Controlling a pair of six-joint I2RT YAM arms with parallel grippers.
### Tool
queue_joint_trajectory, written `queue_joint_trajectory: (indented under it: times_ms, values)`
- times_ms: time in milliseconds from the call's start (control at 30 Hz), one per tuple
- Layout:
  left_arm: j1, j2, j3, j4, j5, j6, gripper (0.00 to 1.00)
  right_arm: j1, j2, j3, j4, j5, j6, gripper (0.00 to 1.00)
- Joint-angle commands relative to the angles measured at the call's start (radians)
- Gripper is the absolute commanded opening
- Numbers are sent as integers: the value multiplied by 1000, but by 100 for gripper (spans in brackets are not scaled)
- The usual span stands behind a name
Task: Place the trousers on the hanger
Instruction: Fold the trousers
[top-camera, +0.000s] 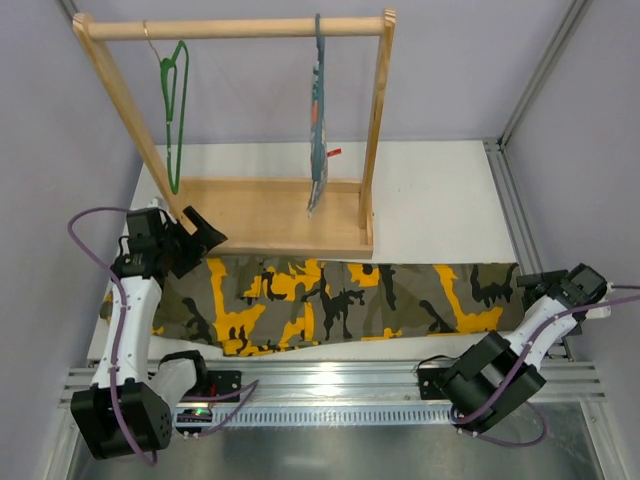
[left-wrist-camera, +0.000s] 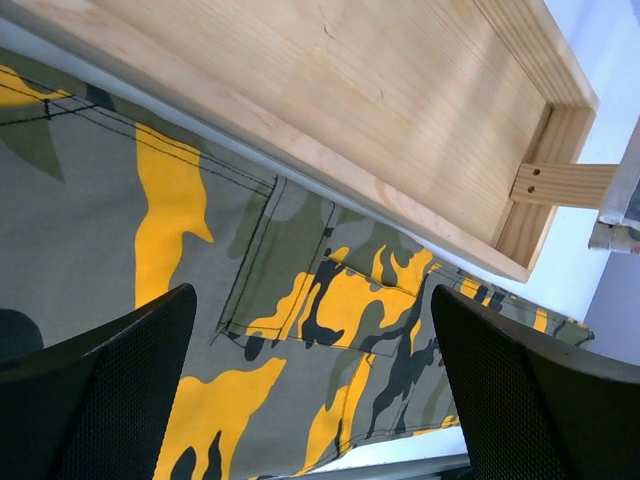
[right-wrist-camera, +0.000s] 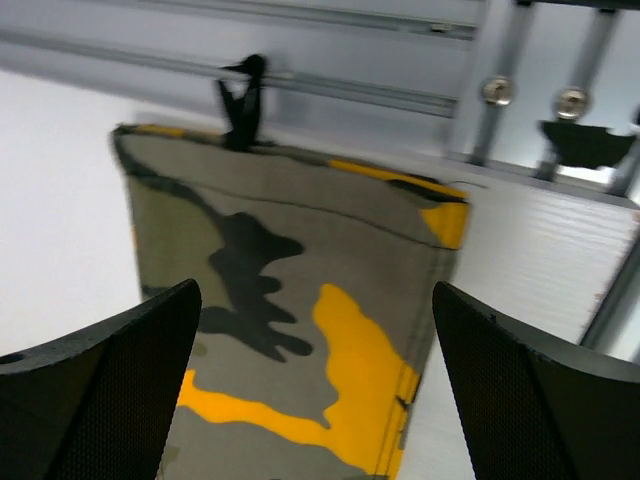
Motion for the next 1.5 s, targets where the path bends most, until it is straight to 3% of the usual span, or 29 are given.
queue_joint_trajectory:
  times_ms: [0,233,767,867,1133,1200,1333,1467]
  values:
    - [-2,-27,-34,90,48,4,100,-127,-56,-67,56,-68,-53,100]
    - [-3,21,-52,108,74,9,100,-165,-107,-123,85,-25,-19,100]
    - [-3,41,-41,113,71,13,100,-164,15,-241,337,-10,16,94]
    - [-3,45,-38,108,68,13,100,-164,32,-241,360,-13,8,84]
    - [-3,53,-31,105,60,10,100,-164,0,-249,386,3,-1,32]
    - [-2,55,-31,104,56,10,100,-164,-11,-247,387,10,-7,26]
    - [-3,53,-31,98,51,12,100,-164,-37,-223,343,42,-41,4]
    - [-3,49,-31,93,47,13,100,-159,-87,-173,288,78,-77,4]
